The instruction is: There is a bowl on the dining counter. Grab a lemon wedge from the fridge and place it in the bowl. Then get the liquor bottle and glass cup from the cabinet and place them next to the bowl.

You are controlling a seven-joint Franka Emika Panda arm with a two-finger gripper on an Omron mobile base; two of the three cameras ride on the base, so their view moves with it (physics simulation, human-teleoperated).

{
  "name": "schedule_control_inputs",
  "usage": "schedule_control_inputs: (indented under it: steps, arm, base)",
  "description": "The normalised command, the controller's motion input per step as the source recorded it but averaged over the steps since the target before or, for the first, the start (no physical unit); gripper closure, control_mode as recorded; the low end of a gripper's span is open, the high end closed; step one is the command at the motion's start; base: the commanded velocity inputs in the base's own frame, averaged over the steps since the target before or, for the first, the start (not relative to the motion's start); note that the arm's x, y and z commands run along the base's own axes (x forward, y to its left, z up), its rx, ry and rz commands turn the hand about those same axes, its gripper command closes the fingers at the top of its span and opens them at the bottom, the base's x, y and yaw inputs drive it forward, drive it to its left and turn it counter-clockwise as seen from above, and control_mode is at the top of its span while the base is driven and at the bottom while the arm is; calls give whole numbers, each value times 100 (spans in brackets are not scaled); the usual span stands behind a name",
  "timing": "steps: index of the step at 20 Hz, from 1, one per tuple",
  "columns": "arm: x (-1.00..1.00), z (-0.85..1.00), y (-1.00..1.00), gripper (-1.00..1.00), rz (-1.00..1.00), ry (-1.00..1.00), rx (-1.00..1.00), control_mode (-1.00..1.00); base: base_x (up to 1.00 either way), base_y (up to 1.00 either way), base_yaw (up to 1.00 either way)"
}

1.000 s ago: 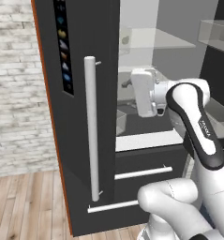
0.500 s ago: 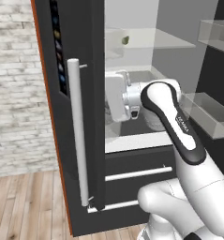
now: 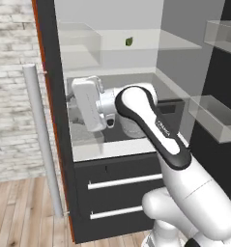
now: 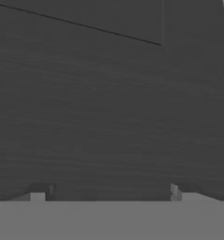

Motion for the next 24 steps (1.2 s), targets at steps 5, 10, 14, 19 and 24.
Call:
schedule_control_inputs:
  steps: [5,10,14,19,24]
  arm:
    - [-14,-6,33,-100,1,7,-7,-100]
    - [6,-11,-6,-100,0,8,-7,-100]
    - [-14,9,-80,-100,-5,-1,-5,-100]
    - [-24,24,-94,-100,-11,-4,-16,-100]
    - [-36,23,-75,-100,-13,-16,-32,-100]
  base:
    - [0,0,0]
    - [0,0,0]
    - [0,0,0]
    - [0,0,0]
    - [0,0,0]
